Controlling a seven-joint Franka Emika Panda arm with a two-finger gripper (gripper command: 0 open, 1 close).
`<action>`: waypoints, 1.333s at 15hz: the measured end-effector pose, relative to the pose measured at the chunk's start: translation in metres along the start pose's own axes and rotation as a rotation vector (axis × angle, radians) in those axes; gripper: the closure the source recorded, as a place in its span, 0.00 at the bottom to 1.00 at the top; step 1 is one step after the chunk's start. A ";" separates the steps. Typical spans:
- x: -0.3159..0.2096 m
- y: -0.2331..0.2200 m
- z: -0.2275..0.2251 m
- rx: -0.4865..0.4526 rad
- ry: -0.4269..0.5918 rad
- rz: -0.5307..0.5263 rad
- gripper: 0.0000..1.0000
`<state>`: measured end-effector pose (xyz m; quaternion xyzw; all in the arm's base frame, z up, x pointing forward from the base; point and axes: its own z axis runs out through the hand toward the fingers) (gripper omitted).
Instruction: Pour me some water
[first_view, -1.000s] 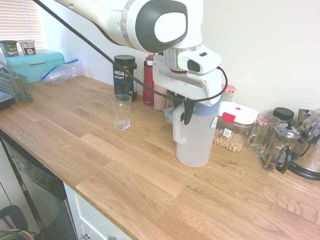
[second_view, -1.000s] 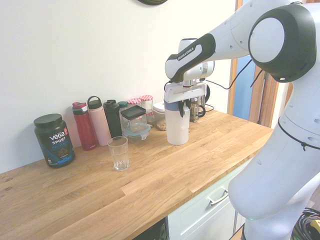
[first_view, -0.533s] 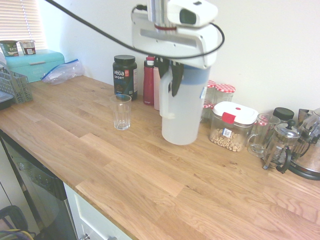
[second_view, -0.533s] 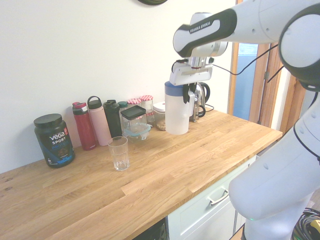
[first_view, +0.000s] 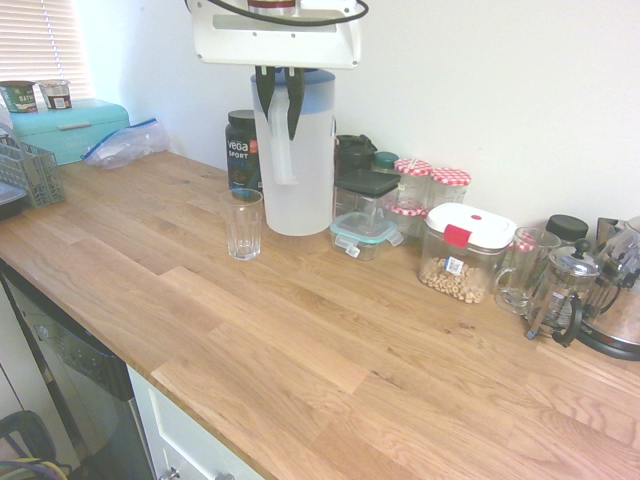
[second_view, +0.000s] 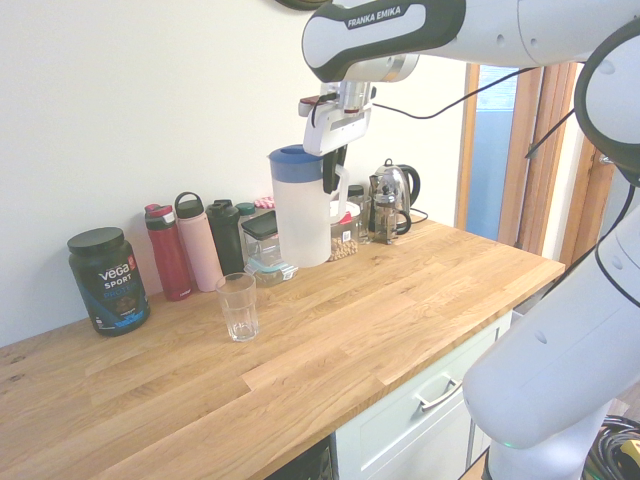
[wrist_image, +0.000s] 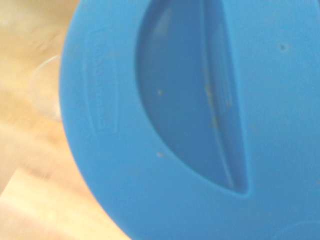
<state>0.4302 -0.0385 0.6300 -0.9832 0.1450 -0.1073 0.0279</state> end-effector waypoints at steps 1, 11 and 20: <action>-0.002 -0.007 0.001 -0.016 -0.015 -0.058 1.00; -0.004 -0.090 0.027 -0.364 -0.165 -0.529 1.00; 0.002 -0.125 0.085 -0.561 -0.271 -0.649 1.00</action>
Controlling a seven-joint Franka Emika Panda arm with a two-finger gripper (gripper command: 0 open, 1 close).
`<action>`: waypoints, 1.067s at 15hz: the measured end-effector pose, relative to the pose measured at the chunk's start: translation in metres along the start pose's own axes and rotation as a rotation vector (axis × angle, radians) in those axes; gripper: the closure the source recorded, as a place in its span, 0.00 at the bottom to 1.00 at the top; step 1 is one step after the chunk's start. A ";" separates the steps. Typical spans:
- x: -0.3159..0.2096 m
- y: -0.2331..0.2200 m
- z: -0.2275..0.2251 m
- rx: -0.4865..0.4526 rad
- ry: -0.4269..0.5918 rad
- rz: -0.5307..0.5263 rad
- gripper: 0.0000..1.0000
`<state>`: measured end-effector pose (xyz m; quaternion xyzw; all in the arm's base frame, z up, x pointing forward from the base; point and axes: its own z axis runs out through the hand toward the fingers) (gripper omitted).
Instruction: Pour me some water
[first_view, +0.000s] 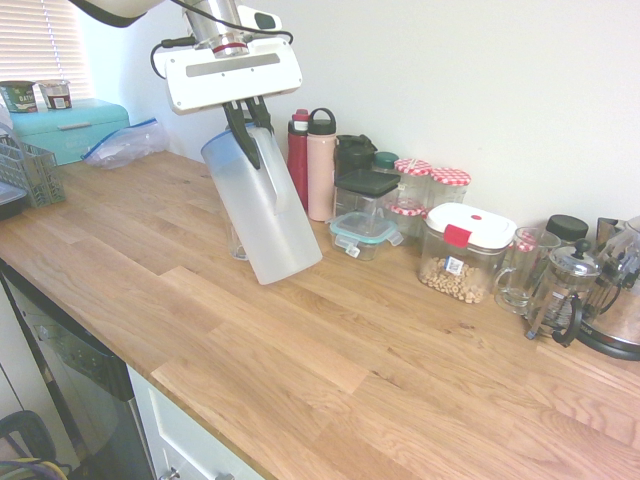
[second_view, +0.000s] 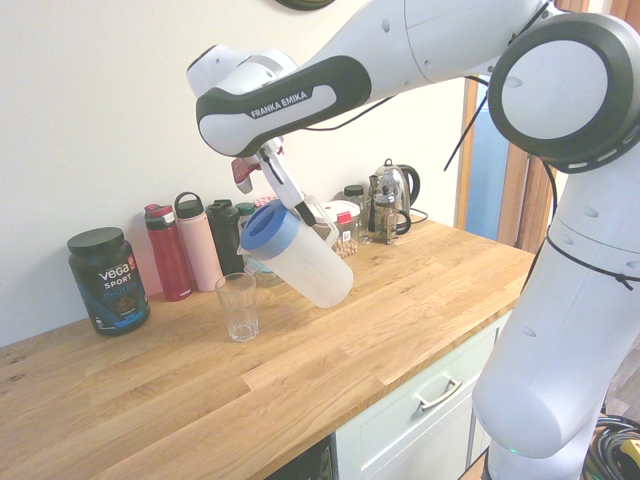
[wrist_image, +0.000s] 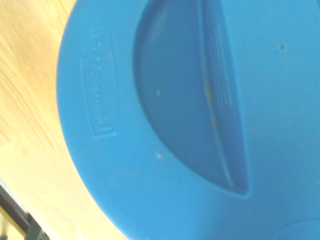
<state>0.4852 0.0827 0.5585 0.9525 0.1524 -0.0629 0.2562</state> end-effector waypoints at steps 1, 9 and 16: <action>0.004 -0.001 0.002 -0.015 -0.011 -0.005 1.00; 0.048 -0.014 0.016 -0.139 -0.081 -0.031 1.00; 0.054 -0.021 0.007 -0.165 -0.076 -0.037 1.00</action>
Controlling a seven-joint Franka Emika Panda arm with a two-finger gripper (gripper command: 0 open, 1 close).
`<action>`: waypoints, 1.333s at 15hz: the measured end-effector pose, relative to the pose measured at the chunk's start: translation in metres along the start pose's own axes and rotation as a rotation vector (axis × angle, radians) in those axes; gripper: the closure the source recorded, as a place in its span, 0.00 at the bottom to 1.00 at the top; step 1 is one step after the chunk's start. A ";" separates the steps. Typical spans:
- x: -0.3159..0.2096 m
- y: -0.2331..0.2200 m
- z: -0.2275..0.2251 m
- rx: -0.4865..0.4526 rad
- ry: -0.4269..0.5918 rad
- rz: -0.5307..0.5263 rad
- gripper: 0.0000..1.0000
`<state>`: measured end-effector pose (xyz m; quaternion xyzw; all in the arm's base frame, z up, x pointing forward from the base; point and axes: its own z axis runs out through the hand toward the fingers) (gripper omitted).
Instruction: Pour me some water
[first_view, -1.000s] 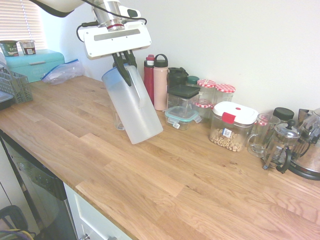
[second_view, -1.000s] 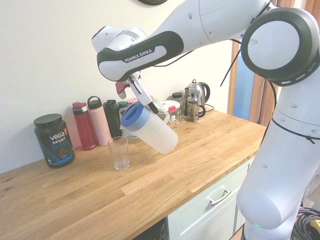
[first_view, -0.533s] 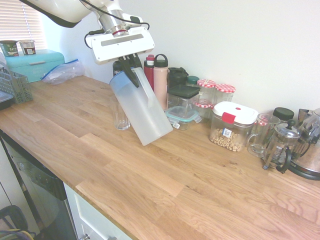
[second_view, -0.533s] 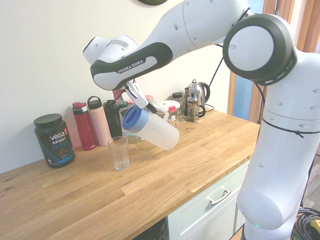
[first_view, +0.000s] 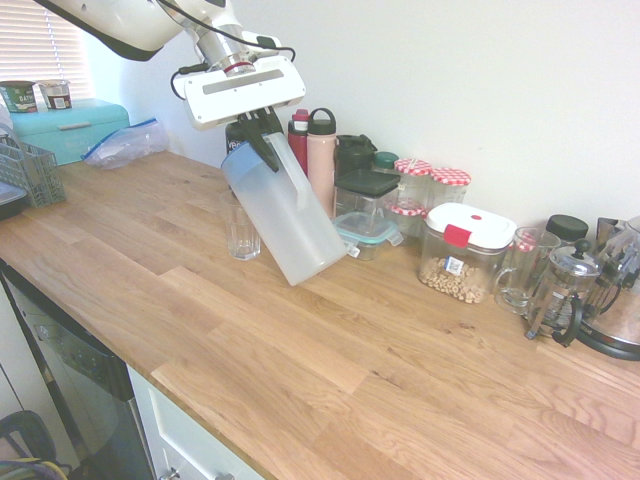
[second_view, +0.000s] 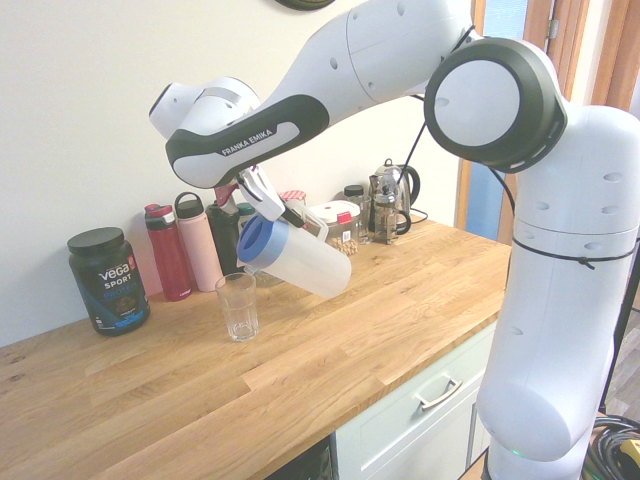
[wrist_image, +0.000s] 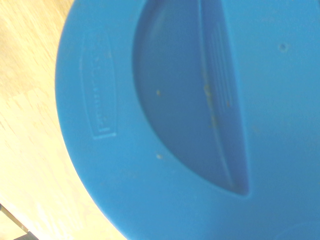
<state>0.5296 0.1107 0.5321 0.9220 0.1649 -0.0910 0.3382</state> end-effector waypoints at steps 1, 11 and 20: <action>0.001 -0.001 0.000 -0.002 0.000 -0.002 1.00; -0.024 0.029 -0.018 0.121 0.067 0.112 1.00; -0.137 0.135 0.011 0.467 0.117 0.507 1.00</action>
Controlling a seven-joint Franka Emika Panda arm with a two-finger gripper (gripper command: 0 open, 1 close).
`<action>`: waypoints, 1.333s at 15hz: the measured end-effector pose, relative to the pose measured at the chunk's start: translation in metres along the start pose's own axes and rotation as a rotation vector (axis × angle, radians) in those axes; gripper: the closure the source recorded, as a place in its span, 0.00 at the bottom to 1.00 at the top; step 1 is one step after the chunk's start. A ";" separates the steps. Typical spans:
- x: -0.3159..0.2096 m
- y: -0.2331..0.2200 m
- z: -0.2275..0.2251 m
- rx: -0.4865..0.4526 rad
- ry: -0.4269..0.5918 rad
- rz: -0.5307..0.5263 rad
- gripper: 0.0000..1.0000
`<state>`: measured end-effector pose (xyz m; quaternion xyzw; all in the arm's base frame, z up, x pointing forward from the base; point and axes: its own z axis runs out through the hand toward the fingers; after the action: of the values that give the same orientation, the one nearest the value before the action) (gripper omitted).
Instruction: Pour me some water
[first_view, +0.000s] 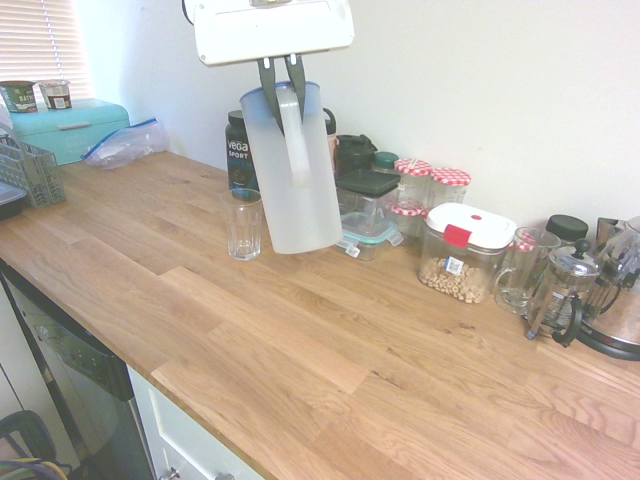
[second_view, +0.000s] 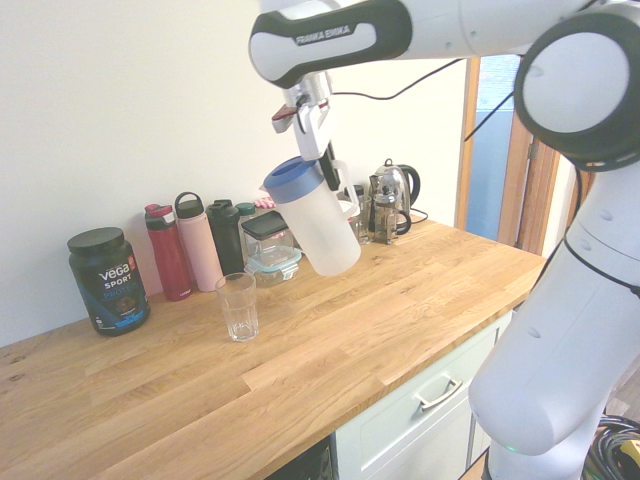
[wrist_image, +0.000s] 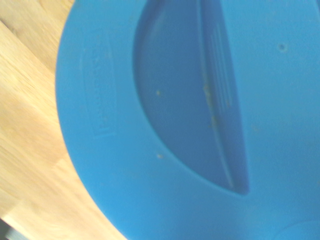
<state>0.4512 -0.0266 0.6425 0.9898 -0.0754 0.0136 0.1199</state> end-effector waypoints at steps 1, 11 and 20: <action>-0.010 0.015 0.003 0.029 0.006 0.049 1.00; -0.029 0.095 0.083 0.197 0.109 0.569 1.00; -0.027 0.114 0.138 0.304 0.221 0.906 1.00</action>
<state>0.4088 -0.1651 0.5343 0.8564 -0.4825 0.1802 -0.0368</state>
